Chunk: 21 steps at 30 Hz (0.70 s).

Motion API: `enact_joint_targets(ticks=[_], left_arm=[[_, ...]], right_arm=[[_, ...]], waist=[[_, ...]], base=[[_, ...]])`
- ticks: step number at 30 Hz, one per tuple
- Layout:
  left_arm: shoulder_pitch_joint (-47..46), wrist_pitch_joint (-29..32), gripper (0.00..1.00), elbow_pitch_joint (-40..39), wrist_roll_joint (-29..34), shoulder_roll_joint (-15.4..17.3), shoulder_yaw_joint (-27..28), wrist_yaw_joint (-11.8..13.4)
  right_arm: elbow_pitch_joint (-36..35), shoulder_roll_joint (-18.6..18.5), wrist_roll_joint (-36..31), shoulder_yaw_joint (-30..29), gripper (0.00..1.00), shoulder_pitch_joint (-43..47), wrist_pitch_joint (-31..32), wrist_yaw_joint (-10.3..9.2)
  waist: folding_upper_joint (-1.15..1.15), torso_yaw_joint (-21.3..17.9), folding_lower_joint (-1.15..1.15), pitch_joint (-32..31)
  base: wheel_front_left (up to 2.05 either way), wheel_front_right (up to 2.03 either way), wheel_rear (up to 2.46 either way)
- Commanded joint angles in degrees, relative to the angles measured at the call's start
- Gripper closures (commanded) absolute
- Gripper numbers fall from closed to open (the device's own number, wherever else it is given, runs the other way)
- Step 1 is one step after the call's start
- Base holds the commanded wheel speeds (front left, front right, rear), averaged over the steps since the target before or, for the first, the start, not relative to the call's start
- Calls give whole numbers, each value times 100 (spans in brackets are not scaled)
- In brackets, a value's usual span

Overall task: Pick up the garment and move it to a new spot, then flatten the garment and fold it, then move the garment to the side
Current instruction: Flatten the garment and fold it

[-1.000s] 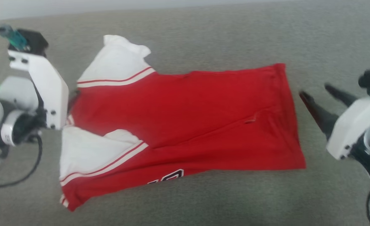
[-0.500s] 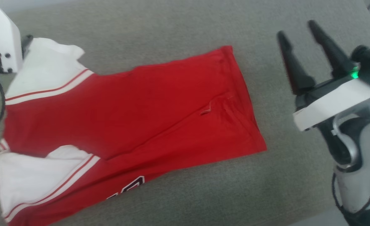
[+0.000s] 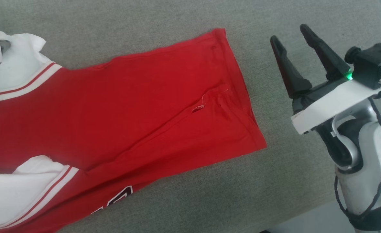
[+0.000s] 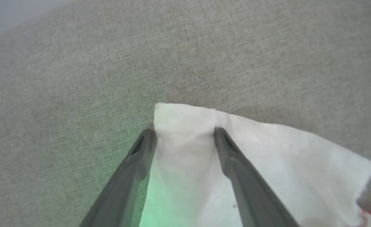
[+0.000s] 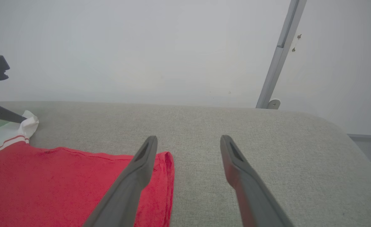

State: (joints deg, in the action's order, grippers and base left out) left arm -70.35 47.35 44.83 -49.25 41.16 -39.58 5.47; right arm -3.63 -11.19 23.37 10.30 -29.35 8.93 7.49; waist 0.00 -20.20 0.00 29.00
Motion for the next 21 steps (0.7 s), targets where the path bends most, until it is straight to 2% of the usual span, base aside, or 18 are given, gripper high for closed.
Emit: enact_joint_targets(ticks=[1, 2, 3, 10, 14, 21], left_arm=[[148, 125, 0, 245, -24, -83, -67, 71], [166, 181, 82, 312, -43, -131, -100, 11], [184, 237, 100, 399, -79, -178, -99, 25], [-38, 217, 100, 641, -26, -414, -187, -53], [-248, 63, 100, 722, 3, -645, -202, -104], [-515, -68, 100, 913, 42, -953, -264, -208]], right_arm=[[33, -19, 132, 16, 0, -94, 89, 0], [74, -58, 161, 50, 0, -126, 158, 0], [122, -72, 233, 68, 0, -189, 233, 0], [770, -267, 715, 480, 0, -938, 1185, 0], [1420, -472, 933, 827, 0, -1596, 1810, 0], [2476, -561, 1267, 1240, 0, -2402, 2679, 0]], waist=[[0, 23, 0, 51], [0, 36, 0, 71], [0, 50, 0, 88], [0, 259, 0, 203], [0, 446, 0, 255], [0, 718, 0, 316]], base=[[0, 0, 0], [0, 0, 0], [0, 0, 0], [0, 0, 0], [0, 0, 0], [0, 0, 0]])
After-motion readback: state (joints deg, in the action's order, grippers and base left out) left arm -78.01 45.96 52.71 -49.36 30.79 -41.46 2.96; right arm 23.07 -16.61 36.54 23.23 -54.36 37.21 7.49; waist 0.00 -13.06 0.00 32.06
